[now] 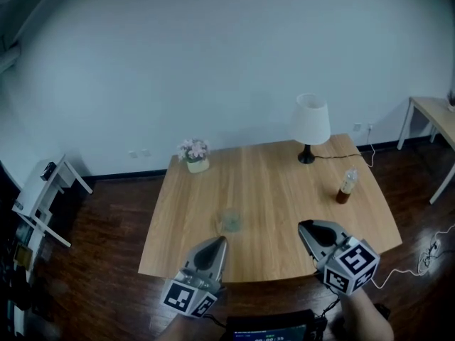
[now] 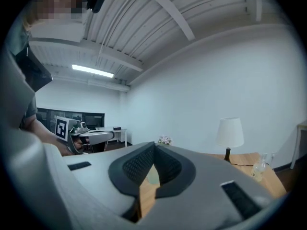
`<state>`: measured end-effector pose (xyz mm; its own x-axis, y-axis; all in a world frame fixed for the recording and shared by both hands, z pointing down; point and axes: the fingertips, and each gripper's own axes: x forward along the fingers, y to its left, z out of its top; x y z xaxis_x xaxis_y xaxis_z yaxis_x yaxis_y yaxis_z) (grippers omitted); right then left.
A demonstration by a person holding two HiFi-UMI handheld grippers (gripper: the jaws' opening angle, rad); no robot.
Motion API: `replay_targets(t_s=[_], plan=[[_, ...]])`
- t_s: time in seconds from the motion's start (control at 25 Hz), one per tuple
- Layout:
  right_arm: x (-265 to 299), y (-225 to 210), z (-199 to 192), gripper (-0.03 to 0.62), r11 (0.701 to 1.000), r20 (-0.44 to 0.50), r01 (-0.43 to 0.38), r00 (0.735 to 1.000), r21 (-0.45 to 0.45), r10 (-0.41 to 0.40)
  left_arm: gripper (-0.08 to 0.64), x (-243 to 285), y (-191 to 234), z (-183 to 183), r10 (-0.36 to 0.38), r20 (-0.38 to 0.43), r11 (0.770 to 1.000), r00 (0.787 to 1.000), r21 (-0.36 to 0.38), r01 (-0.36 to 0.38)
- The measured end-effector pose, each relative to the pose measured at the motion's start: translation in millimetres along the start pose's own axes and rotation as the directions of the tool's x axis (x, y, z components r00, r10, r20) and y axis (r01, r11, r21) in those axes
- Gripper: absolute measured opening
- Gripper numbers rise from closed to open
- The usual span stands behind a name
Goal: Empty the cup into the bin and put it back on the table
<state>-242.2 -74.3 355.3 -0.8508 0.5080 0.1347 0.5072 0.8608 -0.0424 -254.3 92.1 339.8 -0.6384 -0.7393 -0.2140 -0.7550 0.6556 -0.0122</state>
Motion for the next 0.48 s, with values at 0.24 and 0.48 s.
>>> replay_targets(t_s=[0.24, 0.48], plan=[[0.8, 3.2, 8.6, -0.002, 0.999, -0.002, 0.036, 0.999, -0.014, -0.036, -0.009, 0.7, 5.6, 2.5, -0.039, 0.0, 0.999, 0.999, 0.001, 0.039], [-0.3, 9.3, 9.5, -0.003, 0.998, -0.011, 0.051, 0.999, -0.024, -0.051, -0.009, -3.3, 5.2, 1.3, -0.049, 0.009, 0.999, 0.999, -0.01, 0.05]])
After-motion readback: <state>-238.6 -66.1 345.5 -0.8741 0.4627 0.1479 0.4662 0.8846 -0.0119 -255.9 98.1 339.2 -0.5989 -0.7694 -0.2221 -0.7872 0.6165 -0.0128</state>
